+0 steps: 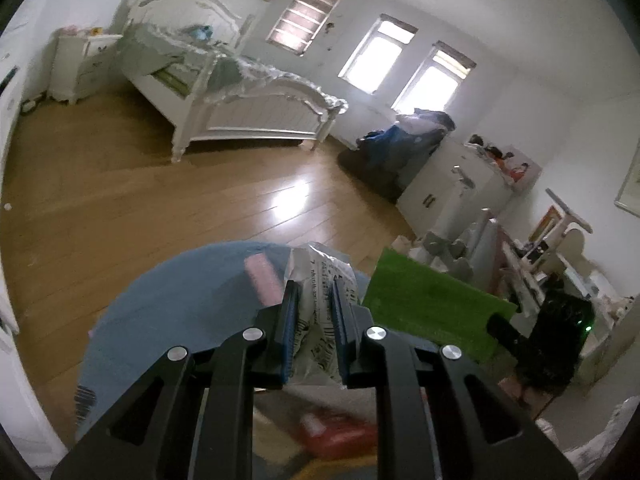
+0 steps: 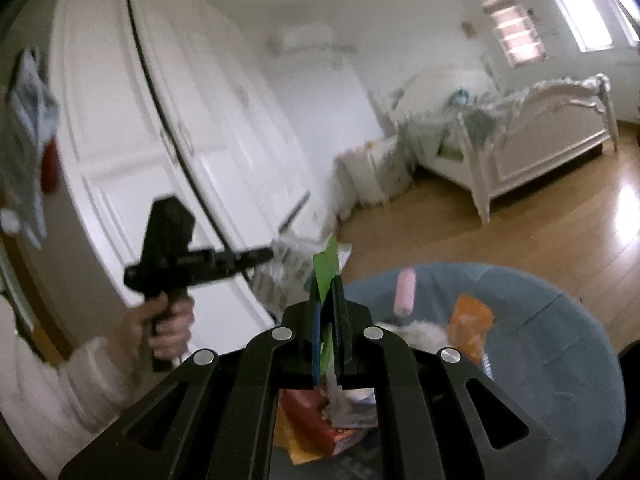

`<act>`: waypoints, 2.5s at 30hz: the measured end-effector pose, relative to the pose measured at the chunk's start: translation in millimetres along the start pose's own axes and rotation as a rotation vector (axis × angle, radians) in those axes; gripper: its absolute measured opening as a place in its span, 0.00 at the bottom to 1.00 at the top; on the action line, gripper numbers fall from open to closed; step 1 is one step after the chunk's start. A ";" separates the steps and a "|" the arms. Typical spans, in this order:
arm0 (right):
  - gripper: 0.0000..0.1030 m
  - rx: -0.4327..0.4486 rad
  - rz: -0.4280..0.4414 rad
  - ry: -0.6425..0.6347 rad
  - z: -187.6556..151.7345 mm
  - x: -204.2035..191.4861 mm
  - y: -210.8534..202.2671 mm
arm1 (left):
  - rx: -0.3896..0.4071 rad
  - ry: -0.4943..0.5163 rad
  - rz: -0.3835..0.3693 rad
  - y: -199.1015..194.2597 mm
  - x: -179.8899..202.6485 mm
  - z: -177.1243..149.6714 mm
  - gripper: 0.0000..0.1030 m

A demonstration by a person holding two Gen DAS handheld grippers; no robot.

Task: Collect trash
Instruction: 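Grasp the white plastic bag with the left tool while the right tool grasps the green packet, then carry both items over the black bin and open both tools, then grasp the yellow paper envelope with the left tool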

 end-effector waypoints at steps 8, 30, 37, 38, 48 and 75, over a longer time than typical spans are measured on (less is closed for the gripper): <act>0.06 0.296 -0.218 0.038 3.0 47.6 -159.6 | -0.005 0.041 -0.120 39.3 128.0 -7.8 0.17; 0.29 0.314 -0.645 0.541 -144.8 246.5 -289.2 | -0.313 0.203 -0.093 258.3 316.5 -138.7 0.33; 0.66 0.331 -0.675 0.463 -128.4 212.2 -276.8 | -0.212 0.292 -0.133 206.8 316.4 -129.3 0.87; 0.66 0.328 -0.672 0.449 -125.3 206.1 -274.7 | -0.201 0.297 -0.149 193.7 315.4 -128.1 0.87; 0.74 0.226 -0.549 0.294 -79.0 129.2 -201.7 | -0.098 0.265 -0.073 73.7 218.3 -121.7 0.87; 0.53 -0.564 -0.230 0.082 -101.9 23.5 115.5 | -0.254 0.432 0.054 24.2 -7.2 -189.2 0.34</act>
Point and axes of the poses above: each gripper's, at about its wrist camera, not at the fingertips, and y roughly the way its jaws point, x to its right, z to its top, the point moved 5 cm from there along y, roughly the way its jaws point, and after that the axes turned 13 degrees about z, right-handed, at the moved point
